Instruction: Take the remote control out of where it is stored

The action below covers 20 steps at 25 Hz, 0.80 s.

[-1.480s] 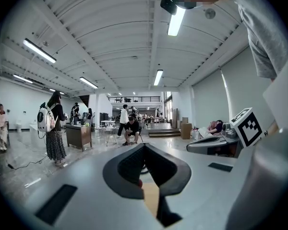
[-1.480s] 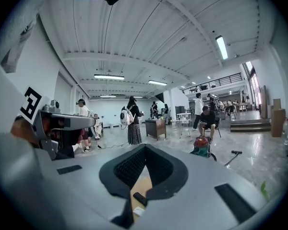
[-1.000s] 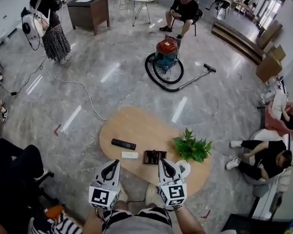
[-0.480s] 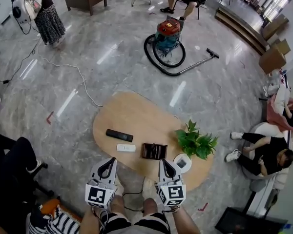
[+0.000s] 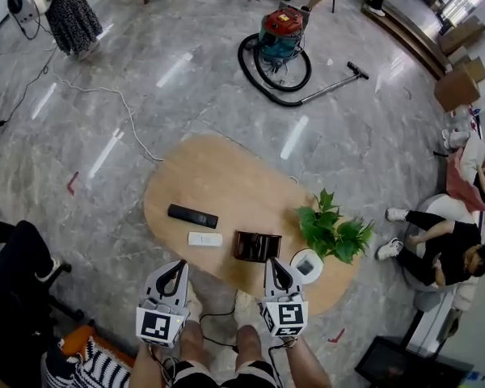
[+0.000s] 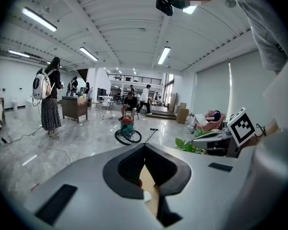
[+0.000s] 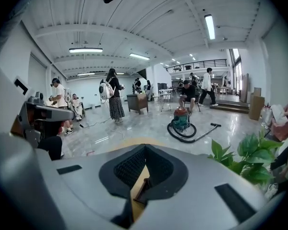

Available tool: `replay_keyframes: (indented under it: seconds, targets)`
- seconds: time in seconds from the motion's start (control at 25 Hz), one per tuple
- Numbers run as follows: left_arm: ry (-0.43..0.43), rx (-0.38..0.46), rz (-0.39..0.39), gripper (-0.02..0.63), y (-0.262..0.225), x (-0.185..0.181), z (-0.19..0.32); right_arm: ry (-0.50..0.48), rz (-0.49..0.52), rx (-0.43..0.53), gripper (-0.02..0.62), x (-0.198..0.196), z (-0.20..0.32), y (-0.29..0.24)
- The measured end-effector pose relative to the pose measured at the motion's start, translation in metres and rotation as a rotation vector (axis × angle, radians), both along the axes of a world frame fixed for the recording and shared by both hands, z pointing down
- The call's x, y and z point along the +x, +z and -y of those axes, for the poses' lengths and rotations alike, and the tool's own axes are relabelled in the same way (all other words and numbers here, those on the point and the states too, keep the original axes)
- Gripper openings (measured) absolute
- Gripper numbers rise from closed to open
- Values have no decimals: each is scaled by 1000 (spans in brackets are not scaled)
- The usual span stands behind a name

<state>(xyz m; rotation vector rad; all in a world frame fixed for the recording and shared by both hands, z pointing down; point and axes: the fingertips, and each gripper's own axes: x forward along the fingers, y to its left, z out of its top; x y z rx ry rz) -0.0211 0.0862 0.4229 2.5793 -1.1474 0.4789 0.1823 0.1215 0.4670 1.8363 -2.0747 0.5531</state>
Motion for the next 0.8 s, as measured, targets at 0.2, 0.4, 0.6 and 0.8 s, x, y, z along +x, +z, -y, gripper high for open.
replay_keyframes:
  seconds: [0.2,0.4,0.6,0.8]
  targets:
    - [-23,-34,-14,5,29,1,-3,-3,-10,-26,8,1,1,34]
    - [-25,-56,-1,5,57,-6,-6,-7,-15,-33,8,-3,4,61]
    - [-30,-61,7,5,81,-13,-5,-7,-28,-48,8,-1,5,85]
    - [-34,-69,14,5,100,-18,-5,-3,-44,-64,8,4,6,104]
